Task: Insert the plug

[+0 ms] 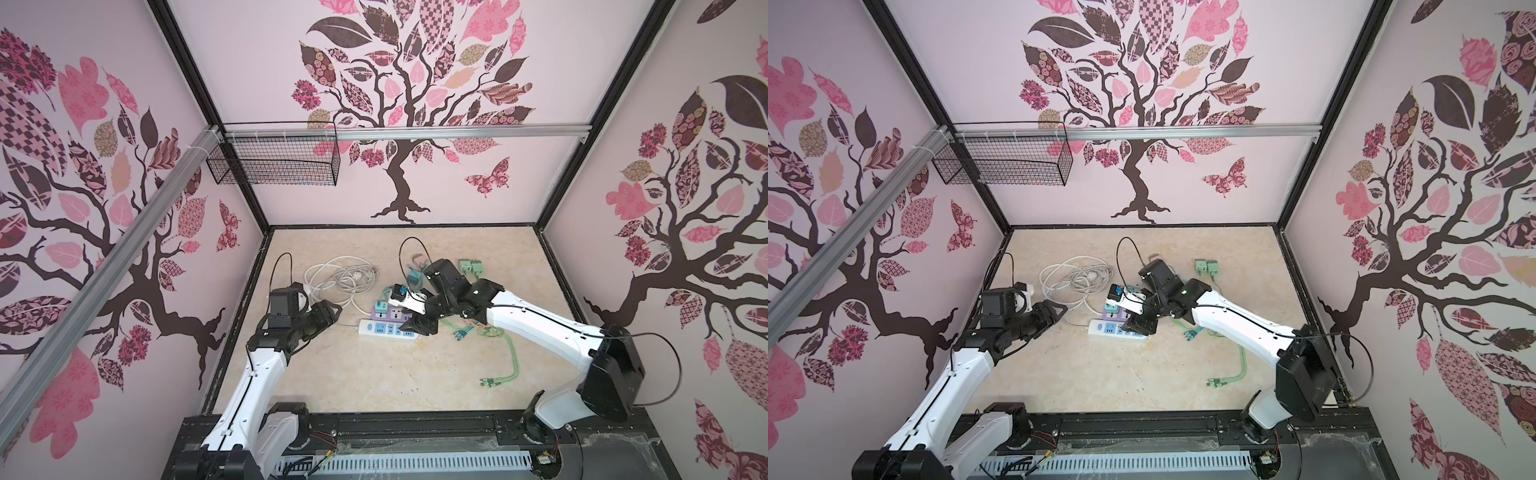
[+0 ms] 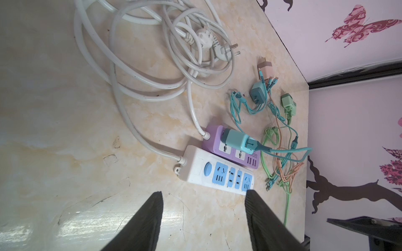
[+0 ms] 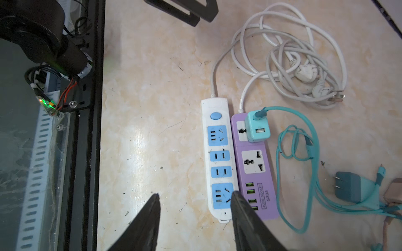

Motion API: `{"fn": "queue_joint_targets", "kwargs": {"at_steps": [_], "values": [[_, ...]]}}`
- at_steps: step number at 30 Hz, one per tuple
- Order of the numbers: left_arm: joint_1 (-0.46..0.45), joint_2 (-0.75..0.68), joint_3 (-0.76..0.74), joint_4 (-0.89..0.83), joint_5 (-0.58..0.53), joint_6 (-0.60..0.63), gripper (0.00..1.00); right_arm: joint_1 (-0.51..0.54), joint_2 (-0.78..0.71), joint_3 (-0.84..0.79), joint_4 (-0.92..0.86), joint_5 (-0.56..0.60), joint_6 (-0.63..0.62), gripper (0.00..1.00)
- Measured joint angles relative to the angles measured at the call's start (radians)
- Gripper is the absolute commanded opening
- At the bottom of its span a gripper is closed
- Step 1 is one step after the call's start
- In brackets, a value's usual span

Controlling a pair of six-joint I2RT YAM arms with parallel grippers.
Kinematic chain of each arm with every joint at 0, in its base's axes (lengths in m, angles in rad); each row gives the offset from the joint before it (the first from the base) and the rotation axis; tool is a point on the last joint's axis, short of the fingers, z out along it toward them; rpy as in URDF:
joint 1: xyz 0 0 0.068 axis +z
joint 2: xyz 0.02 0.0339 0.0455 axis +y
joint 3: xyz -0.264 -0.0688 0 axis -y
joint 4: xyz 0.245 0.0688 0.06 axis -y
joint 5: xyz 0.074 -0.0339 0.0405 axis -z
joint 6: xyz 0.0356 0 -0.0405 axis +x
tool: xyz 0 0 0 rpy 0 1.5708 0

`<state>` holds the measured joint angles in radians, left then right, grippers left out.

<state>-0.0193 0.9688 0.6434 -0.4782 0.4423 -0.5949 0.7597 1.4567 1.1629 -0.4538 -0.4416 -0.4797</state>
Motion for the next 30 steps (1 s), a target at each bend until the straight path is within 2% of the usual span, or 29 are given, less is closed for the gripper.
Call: {"fn": "queue_joint_targets", "kwargs": {"at_steps": [3, 5, 8, 13, 16, 19, 30], "values": [[-0.001, 0.06, 0.032, 0.008, 0.023, 0.023, 0.56, -0.052, -0.108, -0.102, 0.085, 0.008, 0.105, 0.51], [-0.008, 0.101, 0.059, 0.018, 0.028, 0.036, 0.54, -0.112, -0.175, -0.164, 0.155, 0.024, 0.203, 0.43], [-0.039, 0.155, 0.096, 0.027, 0.022, 0.052, 0.52, -0.18, -0.239, -0.233, 0.234, 0.07, 0.319, 0.38], [-0.096, 0.238, 0.128, 0.057, 0.014, 0.065, 0.46, -0.157, -0.241, -0.289, 0.33, 0.04, 0.399, 0.37], [-0.114, 0.283, 0.129, 0.076, 0.015, 0.061, 0.45, -0.08, -0.23, -0.333, 0.384, 0.045, 0.37, 0.43], [-0.114, 0.305, 0.129, 0.092, 0.014, 0.052, 0.45, -0.023, -0.176, -0.343, 0.432, 0.038, 0.314, 0.43], [-0.114, 0.394, 0.129, 0.211, 0.043, 0.013, 0.36, -0.023, 0.19, -0.151, 0.462, 0.128, 0.103, 0.47]]}}
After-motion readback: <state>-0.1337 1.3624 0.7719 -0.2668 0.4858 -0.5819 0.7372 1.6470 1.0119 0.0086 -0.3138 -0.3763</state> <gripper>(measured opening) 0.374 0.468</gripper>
